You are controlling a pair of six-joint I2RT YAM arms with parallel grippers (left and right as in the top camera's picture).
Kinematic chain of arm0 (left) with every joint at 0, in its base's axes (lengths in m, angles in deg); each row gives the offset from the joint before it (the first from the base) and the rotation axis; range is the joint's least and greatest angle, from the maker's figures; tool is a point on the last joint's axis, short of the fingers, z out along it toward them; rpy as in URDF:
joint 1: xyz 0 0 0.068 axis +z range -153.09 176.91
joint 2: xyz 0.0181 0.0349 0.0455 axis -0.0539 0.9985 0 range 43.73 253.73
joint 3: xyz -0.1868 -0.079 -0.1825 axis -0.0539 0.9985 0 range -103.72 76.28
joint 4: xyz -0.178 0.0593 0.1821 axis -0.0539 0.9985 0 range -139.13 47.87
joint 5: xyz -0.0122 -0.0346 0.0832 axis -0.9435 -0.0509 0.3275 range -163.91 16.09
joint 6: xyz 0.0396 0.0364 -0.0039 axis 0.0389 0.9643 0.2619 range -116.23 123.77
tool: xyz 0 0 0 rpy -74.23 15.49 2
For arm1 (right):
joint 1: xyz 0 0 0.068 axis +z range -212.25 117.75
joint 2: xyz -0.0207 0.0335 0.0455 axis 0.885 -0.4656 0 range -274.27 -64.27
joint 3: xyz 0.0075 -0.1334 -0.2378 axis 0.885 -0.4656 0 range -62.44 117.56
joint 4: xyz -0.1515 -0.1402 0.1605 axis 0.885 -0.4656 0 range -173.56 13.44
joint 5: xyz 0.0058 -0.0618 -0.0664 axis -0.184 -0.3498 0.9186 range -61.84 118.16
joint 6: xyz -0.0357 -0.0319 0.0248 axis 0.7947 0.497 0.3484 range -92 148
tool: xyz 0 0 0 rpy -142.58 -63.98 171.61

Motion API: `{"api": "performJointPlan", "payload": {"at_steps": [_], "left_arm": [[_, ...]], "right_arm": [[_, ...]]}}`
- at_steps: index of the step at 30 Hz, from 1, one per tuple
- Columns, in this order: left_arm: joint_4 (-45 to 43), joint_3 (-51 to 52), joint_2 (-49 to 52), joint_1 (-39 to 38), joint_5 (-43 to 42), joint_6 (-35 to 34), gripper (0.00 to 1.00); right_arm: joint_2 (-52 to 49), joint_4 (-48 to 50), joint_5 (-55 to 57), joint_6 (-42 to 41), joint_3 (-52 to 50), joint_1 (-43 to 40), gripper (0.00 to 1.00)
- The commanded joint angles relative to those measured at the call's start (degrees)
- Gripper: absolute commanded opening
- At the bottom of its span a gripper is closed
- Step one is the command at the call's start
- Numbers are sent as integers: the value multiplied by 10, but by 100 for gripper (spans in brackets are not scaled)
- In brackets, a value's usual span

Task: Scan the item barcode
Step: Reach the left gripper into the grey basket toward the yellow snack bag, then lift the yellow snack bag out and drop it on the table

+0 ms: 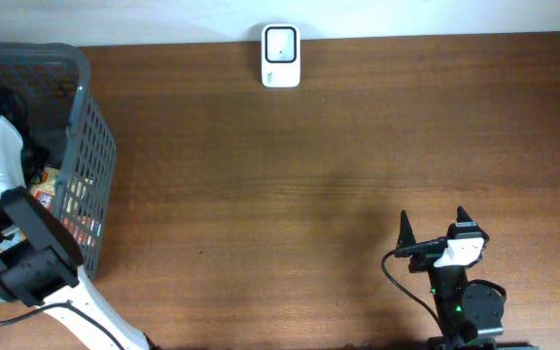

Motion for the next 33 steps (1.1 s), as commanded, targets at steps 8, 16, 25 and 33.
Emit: {"api": "performJointPlan", "payload": {"at_steps": [8, 16, 25, 33], "left_arm": [[4, -12, -14, 8, -11, 343, 98], [-14, 109, -14, 27, -13, 415, 85], [29, -31, -30, 27, -189, 394, 0], [43, -331, -125, 27, -417, 348, 0]], "right_arm": [[3, -2, 9, -6, -4, 3, 99], [3, -2, 9, -6, -4, 3, 98], [3, -2, 9, -6, -4, 3, 99], [3, -2, 9, -6, -4, 3, 98]]}}
